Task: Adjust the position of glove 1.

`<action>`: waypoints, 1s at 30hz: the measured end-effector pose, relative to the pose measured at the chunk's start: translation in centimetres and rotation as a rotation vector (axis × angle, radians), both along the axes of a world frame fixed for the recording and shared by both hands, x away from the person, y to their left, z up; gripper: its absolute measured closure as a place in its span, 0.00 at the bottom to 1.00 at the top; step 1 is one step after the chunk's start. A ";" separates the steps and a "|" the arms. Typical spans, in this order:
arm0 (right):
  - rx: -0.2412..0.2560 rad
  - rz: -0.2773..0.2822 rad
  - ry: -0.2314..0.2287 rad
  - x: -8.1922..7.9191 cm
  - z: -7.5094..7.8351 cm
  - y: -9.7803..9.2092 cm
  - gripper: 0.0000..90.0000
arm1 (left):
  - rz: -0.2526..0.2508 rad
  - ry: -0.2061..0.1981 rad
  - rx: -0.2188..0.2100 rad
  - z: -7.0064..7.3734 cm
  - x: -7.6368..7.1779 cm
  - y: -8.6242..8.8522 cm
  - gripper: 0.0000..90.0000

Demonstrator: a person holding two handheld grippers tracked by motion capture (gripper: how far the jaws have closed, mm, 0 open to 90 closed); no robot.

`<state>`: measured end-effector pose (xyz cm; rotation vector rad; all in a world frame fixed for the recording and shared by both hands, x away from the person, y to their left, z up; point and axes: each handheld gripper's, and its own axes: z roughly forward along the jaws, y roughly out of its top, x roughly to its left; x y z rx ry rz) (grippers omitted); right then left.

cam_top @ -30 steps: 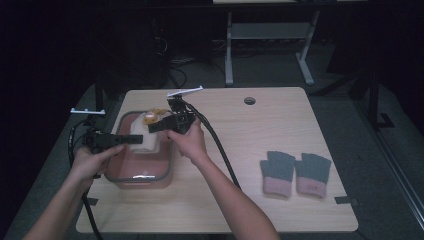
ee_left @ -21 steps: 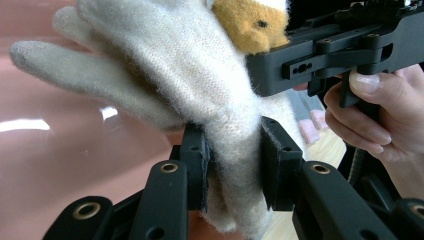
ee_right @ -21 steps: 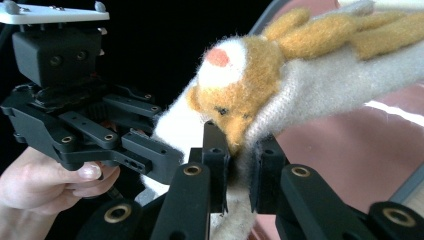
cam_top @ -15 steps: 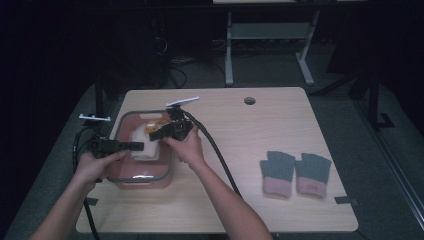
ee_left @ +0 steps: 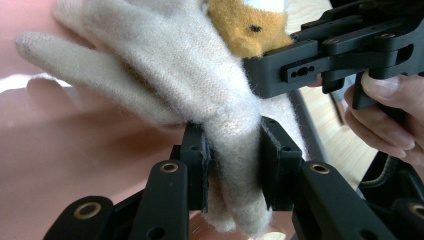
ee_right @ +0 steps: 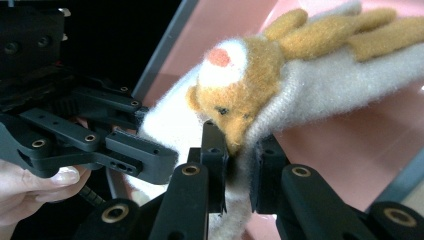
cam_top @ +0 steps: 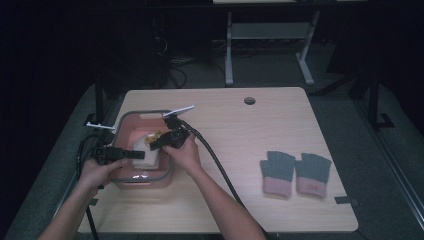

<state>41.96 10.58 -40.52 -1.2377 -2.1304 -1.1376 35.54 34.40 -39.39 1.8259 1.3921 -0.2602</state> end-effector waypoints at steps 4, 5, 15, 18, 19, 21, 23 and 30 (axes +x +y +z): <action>-0.022 0.002 -0.004 0.0 -0.2 0.0 0.87 | 0.013 0.010 -0.006 -0.4 0.0 -0.1 0.76; -0.027 -0.003 -0.005 0.0 -0.1 0.0 0.87 | 0.015 0.011 -0.005 -0.5 0.0 -0.1 0.76; -0.075 -0.003 -0.029 -0.2 0.4 -0.2 0.82 | 0.035 0.016 0.037 -0.6 0.1 0.0 0.77; -0.085 0.003 -0.033 -0.2 0.8 -0.5 0.81 | 0.037 0.025 0.050 -0.8 0.1 0.1 0.77; -0.087 0.006 -0.033 -0.2 0.9 -0.6 0.81 | 0.040 0.028 0.054 -0.8 0.1 0.0 0.77; -0.099 0.008 -0.031 -0.2 1.1 -0.8 0.80 | 0.039 0.033 0.084 -0.8 0.2 -0.3 0.77; -0.100 0.010 -0.034 -0.2 1.1 -0.9 0.79 | 0.039 0.036 0.090 -0.7 0.2 -0.4 0.77; -0.070 -0.009 -0.043 -0.1 2.1 -2.1 0.77 | 0.050 0.065 0.174 -1.1 0.3 -0.6 0.77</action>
